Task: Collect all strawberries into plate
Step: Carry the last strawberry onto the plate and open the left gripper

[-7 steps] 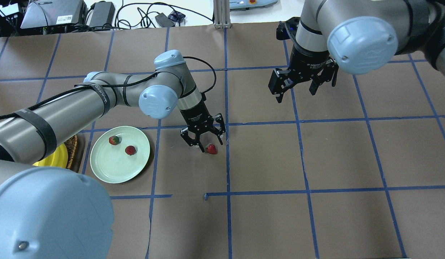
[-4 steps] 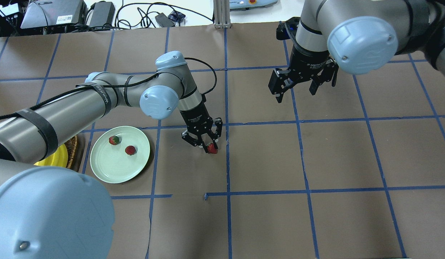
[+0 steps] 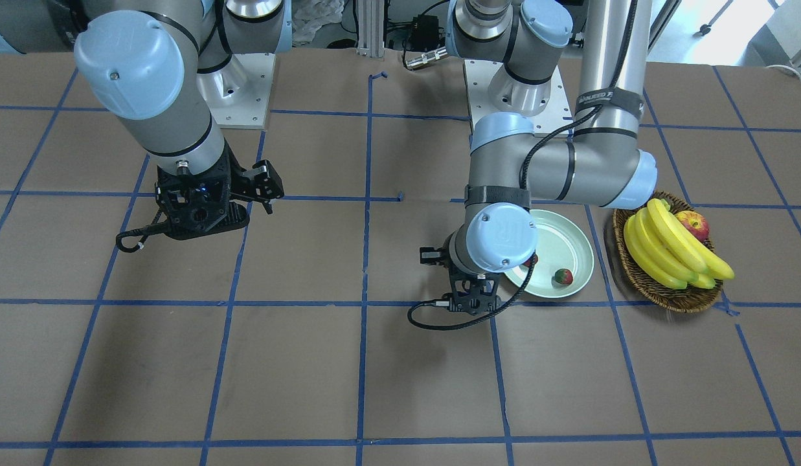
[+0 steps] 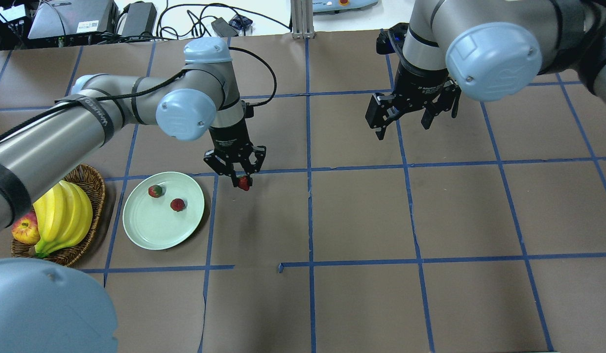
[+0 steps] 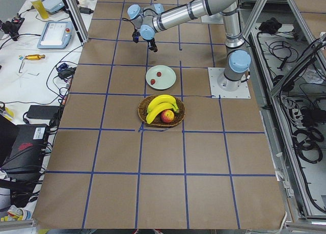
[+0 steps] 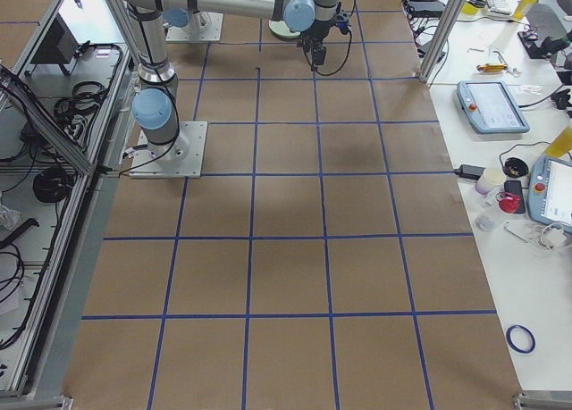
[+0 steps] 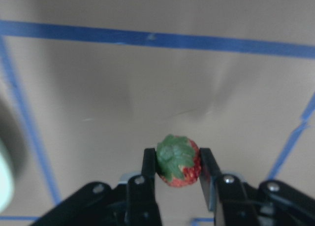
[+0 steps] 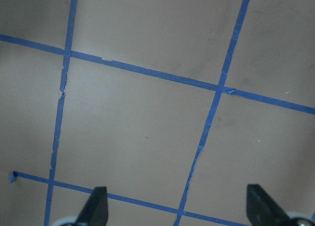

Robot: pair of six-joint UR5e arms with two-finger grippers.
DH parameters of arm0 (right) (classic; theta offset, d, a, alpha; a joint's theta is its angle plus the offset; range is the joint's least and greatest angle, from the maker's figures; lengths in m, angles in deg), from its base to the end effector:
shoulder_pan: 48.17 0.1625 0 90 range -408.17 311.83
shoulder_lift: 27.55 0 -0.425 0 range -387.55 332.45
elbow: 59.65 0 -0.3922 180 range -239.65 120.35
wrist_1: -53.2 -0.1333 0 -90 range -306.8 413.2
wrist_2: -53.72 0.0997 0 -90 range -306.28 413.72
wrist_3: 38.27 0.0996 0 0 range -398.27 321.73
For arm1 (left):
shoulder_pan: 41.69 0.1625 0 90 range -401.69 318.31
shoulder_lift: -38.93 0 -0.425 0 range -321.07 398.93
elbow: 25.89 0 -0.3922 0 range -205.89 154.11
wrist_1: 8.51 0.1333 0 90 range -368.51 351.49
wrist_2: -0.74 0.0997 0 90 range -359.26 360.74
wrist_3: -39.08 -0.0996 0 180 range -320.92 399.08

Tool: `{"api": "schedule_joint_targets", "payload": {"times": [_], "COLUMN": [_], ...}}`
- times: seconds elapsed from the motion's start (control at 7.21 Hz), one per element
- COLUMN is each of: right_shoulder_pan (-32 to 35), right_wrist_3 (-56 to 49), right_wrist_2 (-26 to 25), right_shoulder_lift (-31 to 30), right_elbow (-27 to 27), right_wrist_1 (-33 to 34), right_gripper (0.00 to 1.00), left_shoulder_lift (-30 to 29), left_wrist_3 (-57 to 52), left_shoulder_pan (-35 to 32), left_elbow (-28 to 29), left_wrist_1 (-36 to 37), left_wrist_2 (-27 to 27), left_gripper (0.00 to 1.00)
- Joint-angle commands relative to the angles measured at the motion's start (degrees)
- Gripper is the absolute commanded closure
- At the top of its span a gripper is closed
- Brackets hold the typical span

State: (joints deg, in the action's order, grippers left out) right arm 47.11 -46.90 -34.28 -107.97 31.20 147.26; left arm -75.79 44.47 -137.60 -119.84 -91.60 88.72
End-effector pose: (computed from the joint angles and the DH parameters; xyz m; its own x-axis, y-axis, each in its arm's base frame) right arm 0.1863 -0.5296 0.4006 -0.9705 -0.2356 -0.0509 -0.2398 0.9652 0.1045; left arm -0.1956 -0.5604 0.2310 -1.0000 0.0027 -0.0022 0.0017 0.9282 0.3722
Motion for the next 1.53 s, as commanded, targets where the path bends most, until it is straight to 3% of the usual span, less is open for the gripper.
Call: {"api": "schedule_joint_targets", "payload": {"times": [0.0, 0.28, 0.56, 0.69, 1.11, 1.25, 1.39], "right_shoulder_pan": [0.0, 0.1, 0.1, 0.1, -0.1, -0.4, -0.4], "right_wrist_3": [-0.1, 0.4, 0.5, 0.5, 0.8, 1.2, 4.1], "right_wrist_2": [-0.1, 0.0, 0.0, 0.1, 0.0, -2.1, -3.3], "right_shoulder_lift": [0.0, 0.0, 0.0, 0.0, -0.9, -1.6, -2.4], "right_elbow": [0.0, -0.1, -0.1, -0.2, -1.1, -0.9, -1.1], "right_wrist_1": [0.1, 0.0, 0.0, -0.1, -1.2, -1.4, -1.3], "right_gripper": [0.00, 0.00, 0.00, 0.00, 0.00, 0.00, 0.00], "left_shoulder_lift": [2.7, 2.8, 2.7, 2.2, 4.4, 5.9, 7.9], "left_wrist_3": [-12.3, -20.5, -26.1, -25.1, -18.6, -15.9, -12.2], "left_shoulder_pan": [6.2, 10.3, 13.2, 13.2, 13.0, 12.7, 12.1], "left_elbow": [-1.3, -3.6, -5.5, -5.5, -2.6, -0.7, 1.5], "left_wrist_1": [-3.7, -3.5, -2.9, -0.8, 5.4, 6.5, 6.5], "left_wrist_2": [7.7, 13.2, 13.0, 12.4, 7.6, 4.6, 5.0], "left_gripper": [1.00, 1.00, 1.00, 0.01, 0.00, 0.00, 0.00]}}
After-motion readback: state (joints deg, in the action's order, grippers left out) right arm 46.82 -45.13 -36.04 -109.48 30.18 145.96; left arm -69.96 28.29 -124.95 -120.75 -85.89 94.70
